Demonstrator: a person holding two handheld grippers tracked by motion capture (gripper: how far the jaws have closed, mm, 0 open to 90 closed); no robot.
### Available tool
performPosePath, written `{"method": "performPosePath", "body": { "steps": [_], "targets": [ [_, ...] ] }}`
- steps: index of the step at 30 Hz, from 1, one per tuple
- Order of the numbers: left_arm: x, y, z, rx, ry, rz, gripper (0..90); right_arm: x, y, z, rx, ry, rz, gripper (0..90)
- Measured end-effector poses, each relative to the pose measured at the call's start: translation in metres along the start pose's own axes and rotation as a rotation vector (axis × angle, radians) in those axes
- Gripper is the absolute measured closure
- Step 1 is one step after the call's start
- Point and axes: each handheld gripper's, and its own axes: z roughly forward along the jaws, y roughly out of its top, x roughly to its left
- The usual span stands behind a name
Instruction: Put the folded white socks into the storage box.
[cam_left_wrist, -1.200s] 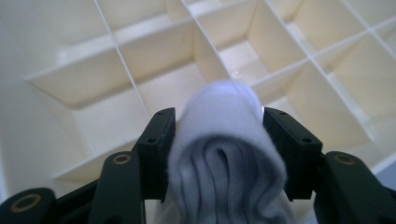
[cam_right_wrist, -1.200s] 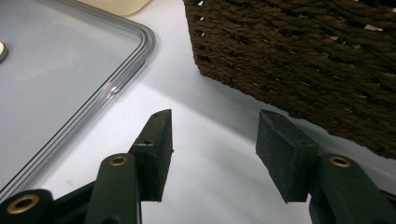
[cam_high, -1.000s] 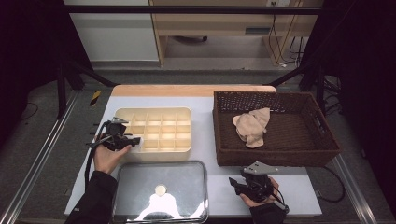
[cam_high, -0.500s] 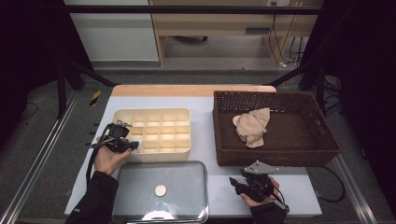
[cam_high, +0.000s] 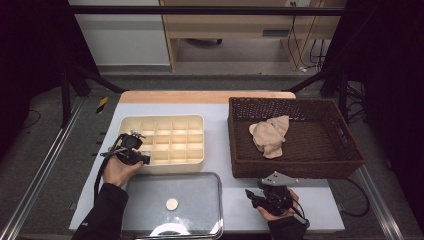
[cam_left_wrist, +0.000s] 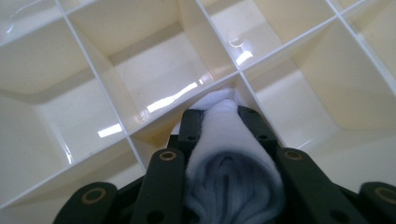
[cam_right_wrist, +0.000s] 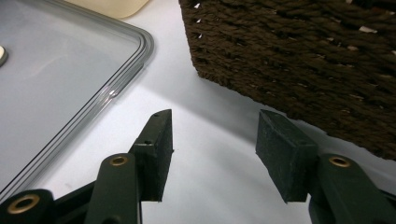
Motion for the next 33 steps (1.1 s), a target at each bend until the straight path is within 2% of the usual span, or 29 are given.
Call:
{"method": "performPosePath", "body": {
  "steps": [3, 4, 5, 6, 7, 10, 12, 13, 16, 18, 22, 25, 28, 33],
  "targets": [
    [0.002, -0.001, -0.005, -0.025, 0.001, -0.017, 66.8, 0.001, 0.000, 0.000, -0.002, -0.001, -0.007, 46.5],
    [0.004, -0.001, -0.007, -0.043, -0.005, -0.018, 65.3, 0.001, 0.000, 0.000, -0.003, -0.003, -0.003, 46.5],
    [0.005, -0.001, -0.010, -0.060, -0.029, -0.036, 62.7, 0.001, 0.000, -0.001, -0.003, -0.002, 0.000, 46.4],
    [0.006, -0.002, -0.013, -0.095, -0.023, -0.044, 55.1, 0.000, 0.000, -0.001, -0.003, -0.002, -0.002, 46.4],
    [0.006, -0.003, -0.017, -0.116, -0.008, -0.043, 42.0, 0.000, -0.001, -0.001, -0.005, -0.003, -0.003, 46.4],
    [0.009, -0.011, -0.029, -0.149, -0.034, -0.054, 48.7, 0.000, -0.001, -0.002, -0.004, -0.002, -0.001, 46.4],
    [0.010, -0.019, -0.033, -0.183, -0.052, -0.075, 56.2, 0.000, 0.000, -0.002, -0.005, -0.001, 0.001, 46.5],
    [0.010, -0.022, -0.034, -0.195, -0.052, -0.081, 58.0, 0.000, 0.000, -0.002, -0.005, -0.003, 0.000, 46.5],
    [0.008, -0.033, -0.032, -0.273, -0.049, -0.117, 62.4, 0.000, 0.000, -0.001, -0.005, -0.004, -0.002, 46.6],
    [0.006, -0.035, -0.029, -0.295, -0.032, -0.128, 66.4, 0.000, 0.000, -0.001, -0.005, -0.005, 0.000, 46.7],
    [0.006, -0.035, -0.021, -0.303, -0.007, -0.130, 70.9, 0.002, 0.000, -0.002, -0.007, -0.007, -0.009, 46.9],
    [0.004, -0.032, -0.018, -0.293, 0.026, -0.088, 71.4, 0.002, 0.000, -0.001, -0.006, -0.005, -0.009, 47.0],
    [0.003, -0.029, -0.014, -0.292, 0.046, -0.075, 71.9, 0.002, 0.001, 0.000, -0.004, -0.003, -0.013, 46.9],
    [0.004, -0.028, -0.013, -0.295, 0.043, -0.055, 72.4, 0.003, 0.001, 0.000, -0.003, -0.001, -0.013, 46.9]
  ]
}}
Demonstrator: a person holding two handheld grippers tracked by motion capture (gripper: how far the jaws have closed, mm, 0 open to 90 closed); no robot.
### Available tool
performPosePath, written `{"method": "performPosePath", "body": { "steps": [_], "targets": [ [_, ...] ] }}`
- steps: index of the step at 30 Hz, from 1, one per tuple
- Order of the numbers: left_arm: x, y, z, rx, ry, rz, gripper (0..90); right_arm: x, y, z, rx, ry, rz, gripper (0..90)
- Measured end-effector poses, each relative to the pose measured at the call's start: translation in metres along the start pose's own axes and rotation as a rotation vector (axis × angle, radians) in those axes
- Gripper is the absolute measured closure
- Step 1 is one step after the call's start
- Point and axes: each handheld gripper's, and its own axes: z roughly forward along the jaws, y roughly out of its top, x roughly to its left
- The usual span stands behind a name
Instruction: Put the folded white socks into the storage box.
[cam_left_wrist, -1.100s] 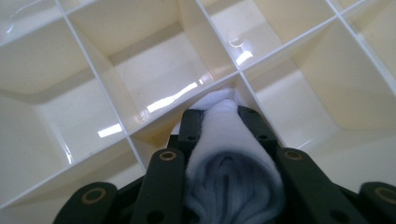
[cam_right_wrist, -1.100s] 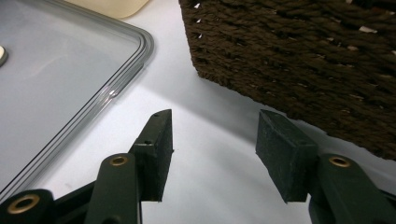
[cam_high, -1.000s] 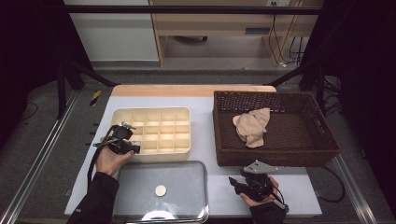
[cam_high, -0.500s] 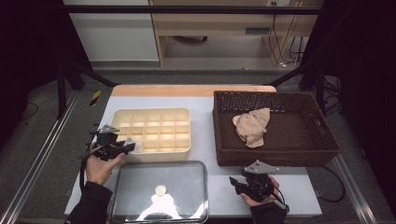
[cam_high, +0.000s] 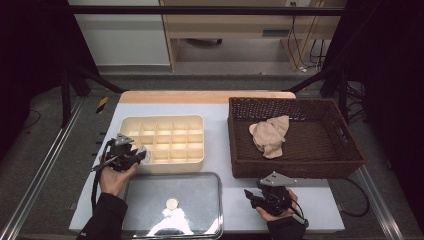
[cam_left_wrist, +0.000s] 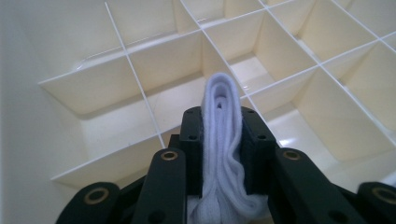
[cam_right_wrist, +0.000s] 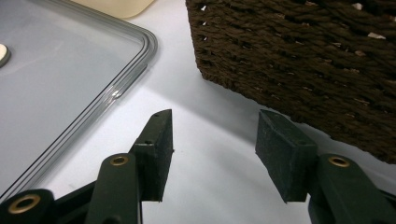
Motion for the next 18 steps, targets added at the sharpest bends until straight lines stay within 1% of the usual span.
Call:
{"method": "performPosePath", "body": {
  "steps": [3, 6, 8, 12, 15, 17, 18],
  "targets": [
    [0.0018, 0.0026, 0.0021, 0.010, -0.007, 0.005, 72.4, 0.0010, 0.0005, 0.0007, 0.001, 0.002, -0.002, 46.9],
    [0.0034, 0.0057, 0.0036, 0.043, -0.022, 0.004, 72.5, 0.0013, 0.0006, 0.0008, 0.002, 0.002, -0.002, 46.9],
    [0.0034, 0.0062, 0.0038, 0.052, -0.022, 0.011, 72.6, 0.0007, 0.0005, 0.0007, 0.002, 0.002, -0.001, 46.9],
    [0.0029, 0.0072, 0.0045, 0.069, -0.023, 0.008, 72.4, 0.0008, 0.0005, 0.0005, 0.003, 0.003, 0.000, 46.7],
    [0.0033, 0.0076, 0.0041, 0.063, -0.032, -0.013, 71.2, 0.0012, 0.0007, 0.0006, 0.004, 0.004, -0.001, 46.5],
    [0.0035, 0.0076, 0.0026, 0.050, -0.041, -0.017, 67.7, 0.0007, 0.0010, 0.0003, 0.000, 0.005, -0.003, 46.4],
    [0.0036, 0.0074, 0.0020, 0.043, -0.041, -0.021, 63.3, 0.0008, 0.0011, -0.0004, -0.005, 0.005, 0.000, 46.3]
  ]
}}
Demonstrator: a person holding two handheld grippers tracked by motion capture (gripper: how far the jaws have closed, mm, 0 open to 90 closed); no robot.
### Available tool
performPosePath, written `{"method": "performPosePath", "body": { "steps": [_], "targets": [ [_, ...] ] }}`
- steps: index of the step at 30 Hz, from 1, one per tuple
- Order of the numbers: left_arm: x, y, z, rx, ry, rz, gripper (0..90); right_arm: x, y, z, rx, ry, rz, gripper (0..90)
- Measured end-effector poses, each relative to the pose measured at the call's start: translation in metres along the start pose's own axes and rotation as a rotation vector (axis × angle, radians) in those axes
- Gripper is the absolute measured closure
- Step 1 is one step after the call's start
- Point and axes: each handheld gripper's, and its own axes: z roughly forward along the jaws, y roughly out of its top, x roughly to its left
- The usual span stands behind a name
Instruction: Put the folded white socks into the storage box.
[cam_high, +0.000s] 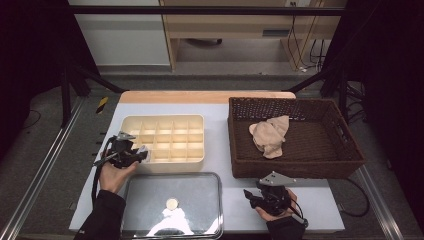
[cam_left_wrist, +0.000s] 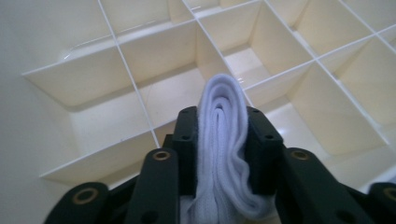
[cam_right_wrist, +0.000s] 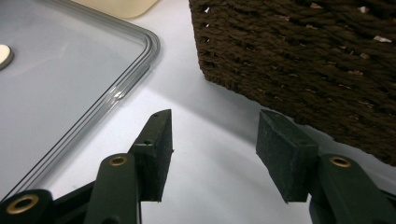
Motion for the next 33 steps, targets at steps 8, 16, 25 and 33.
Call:
{"method": "performPosePath", "body": {
  "steps": [8, 16, 25, 33],
  "targets": [
    [0.003, 0.001, -0.039, -0.182, -0.035, -0.022, 46.0, 0.001, 0.002, -0.007, -0.050, 0.010, 0.006, 45.6],
    [0.009, -0.012, -0.056, -0.212, -0.023, -0.015, 46.3, 0.003, 0.005, -0.012, -0.082, 0.009, -0.001, 46.8],
    [-0.004, -0.040, -0.069, -0.290, 0.011, 0.071, 47.3, 0.003, 0.009, -0.023, -0.145, 0.007, 0.003, 47.3],
    [-0.020, -0.063, -0.075, -0.284, -0.025, 0.073, 46.9, 0.004, 0.014, -0.034, -0.189, -0.006, -0.003, 46.8]
  ]
}}
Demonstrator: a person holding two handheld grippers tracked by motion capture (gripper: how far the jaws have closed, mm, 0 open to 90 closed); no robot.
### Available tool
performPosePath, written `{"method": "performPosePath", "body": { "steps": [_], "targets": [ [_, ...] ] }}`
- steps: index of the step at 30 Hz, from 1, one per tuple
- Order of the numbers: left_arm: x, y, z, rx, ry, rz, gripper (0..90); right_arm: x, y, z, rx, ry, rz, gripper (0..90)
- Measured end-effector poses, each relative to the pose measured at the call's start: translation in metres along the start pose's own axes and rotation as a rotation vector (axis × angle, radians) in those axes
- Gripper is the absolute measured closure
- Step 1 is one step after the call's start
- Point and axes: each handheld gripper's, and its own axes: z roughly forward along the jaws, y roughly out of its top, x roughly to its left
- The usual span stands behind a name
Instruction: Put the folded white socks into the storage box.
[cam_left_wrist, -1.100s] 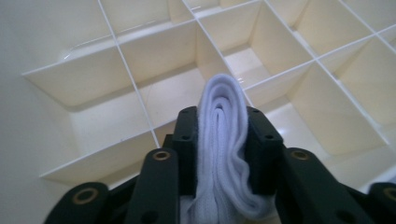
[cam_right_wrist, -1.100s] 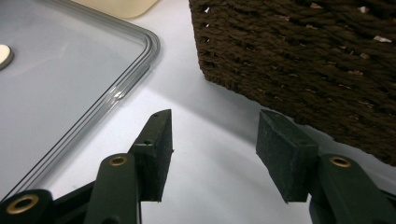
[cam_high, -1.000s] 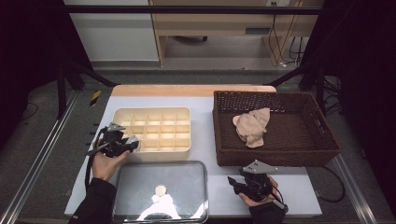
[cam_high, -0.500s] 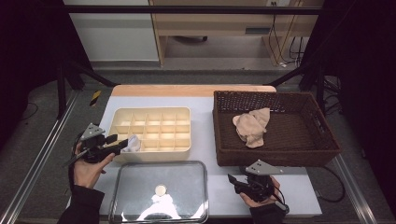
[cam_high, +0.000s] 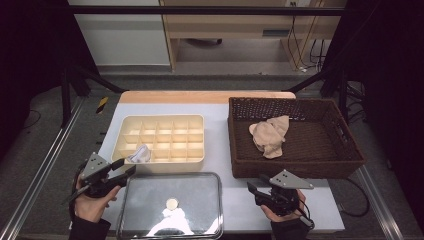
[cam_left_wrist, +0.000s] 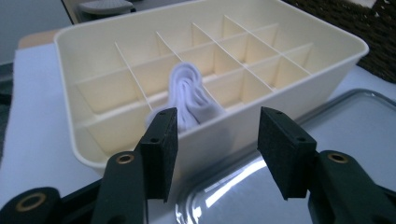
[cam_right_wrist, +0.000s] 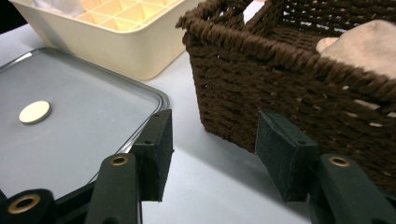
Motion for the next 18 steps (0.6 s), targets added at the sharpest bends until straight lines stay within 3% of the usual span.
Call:
{"method": "performPosePath", "body": {
  "steps": [10, 18],
  "targets": [
    [-0.022, -0.031, 0.005, 0.065, -0.041, -0.021, 40.9, -0.007, 0.011, -0.014, -0.052, -0.025, 0.009, 46.5],
    [-0.024, -0.042, 0.006, 0.067, -0.057, -0.053, 33.5, -0.014, 0.024, -0.020, -0.088, -0.050, 0.027, 43.9]
  ]
}}
